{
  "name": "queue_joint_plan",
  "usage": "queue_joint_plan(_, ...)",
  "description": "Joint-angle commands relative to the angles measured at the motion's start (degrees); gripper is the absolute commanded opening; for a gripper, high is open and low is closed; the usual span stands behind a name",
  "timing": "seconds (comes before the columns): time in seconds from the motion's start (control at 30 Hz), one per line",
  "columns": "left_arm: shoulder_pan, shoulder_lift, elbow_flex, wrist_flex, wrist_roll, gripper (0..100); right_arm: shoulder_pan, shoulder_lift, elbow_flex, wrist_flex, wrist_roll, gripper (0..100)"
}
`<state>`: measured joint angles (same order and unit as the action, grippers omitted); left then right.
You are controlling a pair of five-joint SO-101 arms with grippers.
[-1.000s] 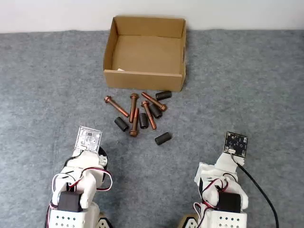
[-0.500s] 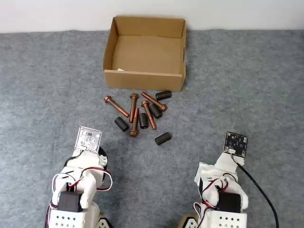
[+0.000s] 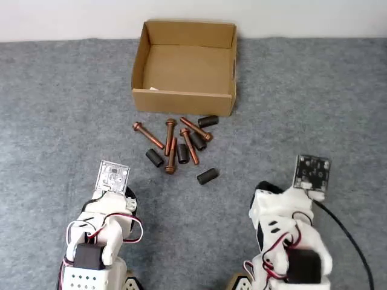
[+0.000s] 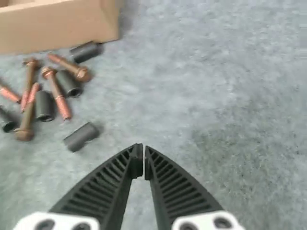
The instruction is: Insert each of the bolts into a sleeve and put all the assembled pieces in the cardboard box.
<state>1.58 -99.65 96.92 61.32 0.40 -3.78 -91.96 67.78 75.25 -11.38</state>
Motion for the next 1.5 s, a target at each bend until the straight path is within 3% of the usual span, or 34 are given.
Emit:
queue_joint_plan(0.0, -0.3, -0.4, -0.2, -1.5, -0.2, 0, -3.4, 16.0, -13.9, 3.0, -1.3, 0.8)
queue_joint_plan(0.23, -0.3, -0.4, -0.2, -1.5, -0.2, 0, -13.4, 47.1, -33.3, 9.0, -15.1, 0.9)
queue_joint_plan(0.43, -0.3, -0.4, -0.2, -1.5, -0.2, 0, -17.8, 61.2, -36.4, 2.8, -24.6, 1.4)
queue_joint_plan(0.6, -0.3, -0.4, -0.2, -1.5, -0.2, 0, -22.5, 67.4, -36.5, -2.7, -31.9, 13.2)
queue_joint_plan(0.7, -0.3, -0.4, -0.2, -1.5, -0.2, 0, -25.2, 70.4, -36.5, -4.8, -33.1, 18.4)
queue_joint_plan(1.1, -0.3, -0.4, -0.2, -1.5, -0.2, 0, -26.0, 81.1, -36.6, -17.5, -33.3, 17.3)
queue_joint_plan(1.47, -0.3, -0.4, -0.2, -1.5, -0.2, 0, -25.7, 92.6, -46.7, -17.5, -34.8, 17.3)
